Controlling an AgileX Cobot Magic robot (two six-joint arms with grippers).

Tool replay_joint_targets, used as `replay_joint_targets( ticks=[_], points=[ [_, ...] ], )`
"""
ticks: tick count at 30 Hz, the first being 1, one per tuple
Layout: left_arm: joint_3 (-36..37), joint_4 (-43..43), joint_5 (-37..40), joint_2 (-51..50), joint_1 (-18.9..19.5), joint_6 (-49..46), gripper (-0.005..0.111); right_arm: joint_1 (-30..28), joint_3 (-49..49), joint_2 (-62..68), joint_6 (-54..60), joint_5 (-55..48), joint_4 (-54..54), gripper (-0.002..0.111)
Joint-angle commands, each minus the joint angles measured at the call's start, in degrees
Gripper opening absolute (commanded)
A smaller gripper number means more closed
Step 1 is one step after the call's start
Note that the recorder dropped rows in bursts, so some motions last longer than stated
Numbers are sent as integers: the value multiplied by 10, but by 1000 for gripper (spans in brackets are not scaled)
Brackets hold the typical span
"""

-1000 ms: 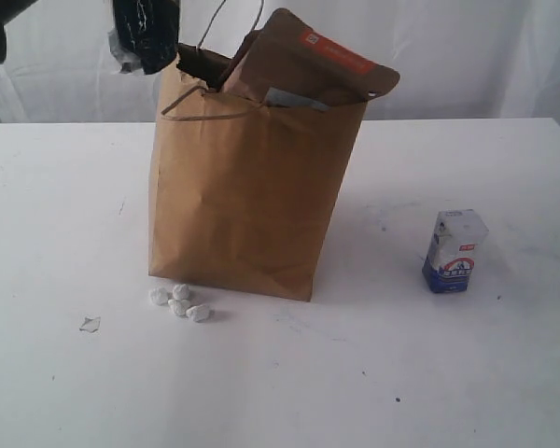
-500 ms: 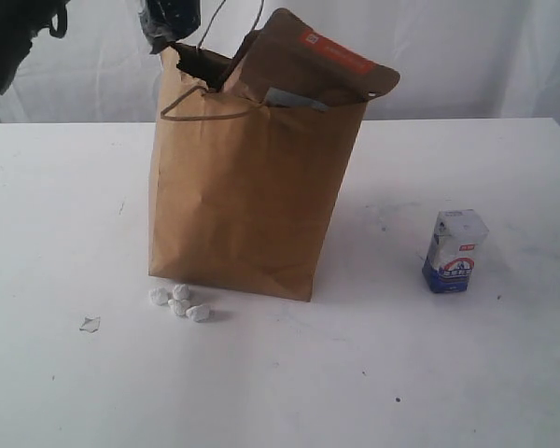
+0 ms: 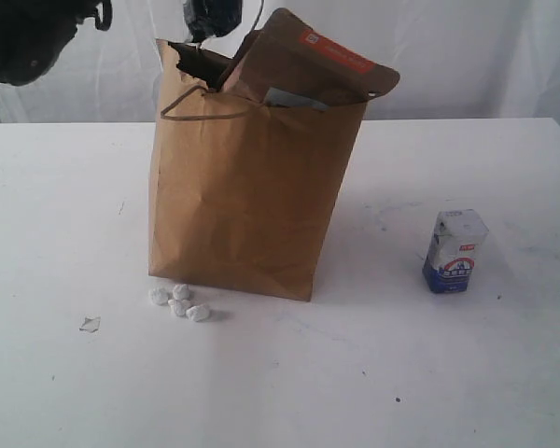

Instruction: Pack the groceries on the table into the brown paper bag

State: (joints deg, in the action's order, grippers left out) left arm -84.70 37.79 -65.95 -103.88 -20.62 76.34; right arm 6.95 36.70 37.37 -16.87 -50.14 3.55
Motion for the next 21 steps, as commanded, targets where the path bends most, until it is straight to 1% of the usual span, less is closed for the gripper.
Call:
replay_joint_targets(
  ticks=[1, 6, 11, 18, 21],
  points=[
    [-12, -16, -40, -5, -7, -19, 0, -2, -2, -2, 1, 4, -20, 0],
    [-12, 22, -40, -7, -7, -79, 0, -2, -2, -2, 1, 3, -35, 0],
    [-12, 63, -40, -7, -7, -69, 0, -2, -2, -2, 1, -8, -35, 0],
    [-12, 152, -40, -7, -7, -86, 0, -2, -2, -2, 1, -25, -35, 0],
    [-12, 158, -40, -7, -7, -111, 0, -2, -2, -2, 4, -24, -35, 0]
  ],
)
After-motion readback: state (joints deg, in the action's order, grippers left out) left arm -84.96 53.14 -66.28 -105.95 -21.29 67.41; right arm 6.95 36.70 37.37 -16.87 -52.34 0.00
